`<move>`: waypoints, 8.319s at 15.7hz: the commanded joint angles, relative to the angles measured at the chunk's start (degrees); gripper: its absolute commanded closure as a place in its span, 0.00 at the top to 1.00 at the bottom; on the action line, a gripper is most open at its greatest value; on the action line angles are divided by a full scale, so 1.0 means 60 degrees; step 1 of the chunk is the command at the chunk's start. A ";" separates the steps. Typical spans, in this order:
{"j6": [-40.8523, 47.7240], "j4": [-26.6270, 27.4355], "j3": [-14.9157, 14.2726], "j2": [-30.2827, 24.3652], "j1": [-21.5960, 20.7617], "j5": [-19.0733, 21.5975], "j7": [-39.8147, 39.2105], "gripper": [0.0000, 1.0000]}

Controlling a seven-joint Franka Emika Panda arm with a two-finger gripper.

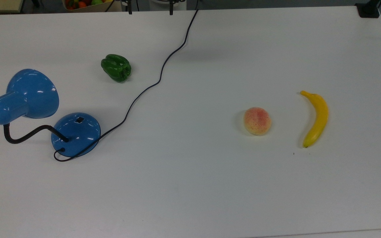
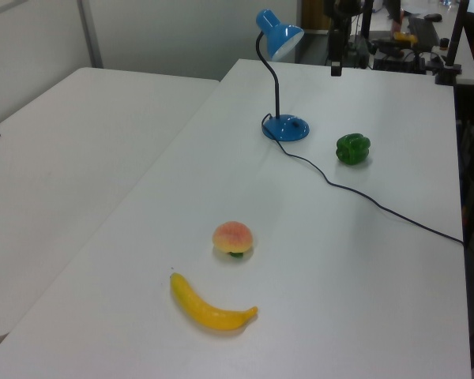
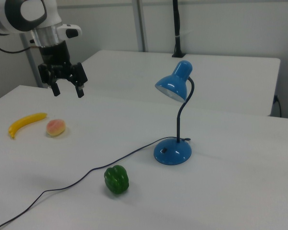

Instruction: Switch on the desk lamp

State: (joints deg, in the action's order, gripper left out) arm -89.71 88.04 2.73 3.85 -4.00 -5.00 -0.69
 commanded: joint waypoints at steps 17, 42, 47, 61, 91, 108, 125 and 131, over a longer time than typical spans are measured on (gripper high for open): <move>0.0068 0.0077 -0.0089 -0.0144 0.0052 -0.0016 0.0144 0.50; -0.2403 0.2170 -0.0089 0.0207 0.1004 0.0014 0.1314 0.00; -0.3299 0.2465 -0.0089 0.0953 0.1443 0.0014 0.1828 0.00; -0.6931 0.2495 -0.0104 0.2814 0.2498 -0.0820 0.1697 0.00; -1.0698 0.2407 -0.0118 0.3855 0.3202 -0.1261 0.1828 0.00; -1.0786 0.2128 -0.0119 0.4163 0.3202 -0.1290 0.1814 0.00; -1.0407 0.2566 -0.0104 0.3535 0.3143 -0.1275 0.1814 0.00; -0.7392 0.2582 0.0042 0.2685 0.2866 -0.1261 0.1799 0.00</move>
State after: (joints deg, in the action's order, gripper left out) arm -141.93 101.21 2.68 24.86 14.70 -11.67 9.19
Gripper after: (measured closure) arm 0.991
